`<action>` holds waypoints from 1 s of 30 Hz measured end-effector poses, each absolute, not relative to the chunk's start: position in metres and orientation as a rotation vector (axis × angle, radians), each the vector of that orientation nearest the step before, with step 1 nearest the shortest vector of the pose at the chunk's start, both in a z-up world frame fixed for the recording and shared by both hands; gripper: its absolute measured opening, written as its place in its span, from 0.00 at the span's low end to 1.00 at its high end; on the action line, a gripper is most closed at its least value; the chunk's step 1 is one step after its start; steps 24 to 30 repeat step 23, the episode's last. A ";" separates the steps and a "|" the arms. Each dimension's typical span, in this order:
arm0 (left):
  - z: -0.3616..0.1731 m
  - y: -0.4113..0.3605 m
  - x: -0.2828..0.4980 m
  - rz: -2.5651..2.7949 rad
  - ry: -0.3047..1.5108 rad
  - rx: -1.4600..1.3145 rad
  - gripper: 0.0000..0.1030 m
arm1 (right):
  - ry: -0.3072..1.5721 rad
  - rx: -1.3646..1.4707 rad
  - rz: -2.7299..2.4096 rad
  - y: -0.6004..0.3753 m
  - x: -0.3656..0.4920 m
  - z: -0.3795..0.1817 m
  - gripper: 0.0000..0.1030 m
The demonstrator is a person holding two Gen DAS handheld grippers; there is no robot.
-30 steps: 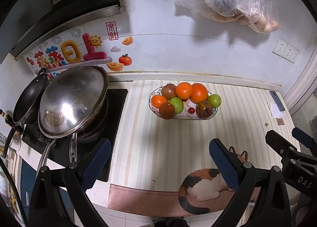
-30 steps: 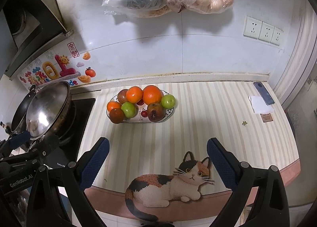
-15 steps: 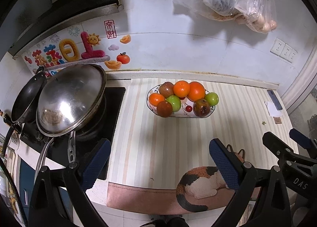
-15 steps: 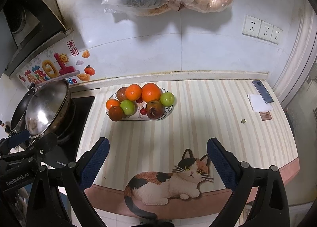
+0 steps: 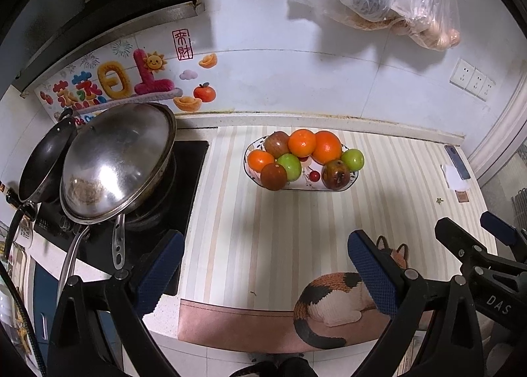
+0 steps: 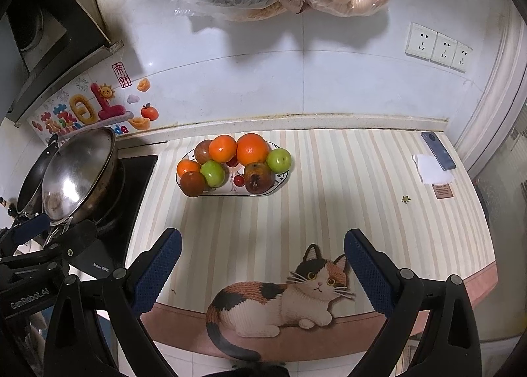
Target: Organize fruits
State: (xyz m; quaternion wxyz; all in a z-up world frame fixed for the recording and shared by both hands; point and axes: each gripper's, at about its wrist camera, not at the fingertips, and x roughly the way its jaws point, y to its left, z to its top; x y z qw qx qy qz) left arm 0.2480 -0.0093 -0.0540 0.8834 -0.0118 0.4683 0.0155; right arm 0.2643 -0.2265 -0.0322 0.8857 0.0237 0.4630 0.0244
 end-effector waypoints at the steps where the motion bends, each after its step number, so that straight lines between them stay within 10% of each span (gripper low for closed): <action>1: -0.053 -0.009 0.248 0.032 0.973 -0.026 0.99 | 0.962 0.049 0.049 -0.226 0.264 -0.032 0.98; 30: -0.052 -0.006 0.244 0.041 0.964 -0.033 0.99 | 0.964 0.041 0.052 -0.230 0.266 -0.030 0.98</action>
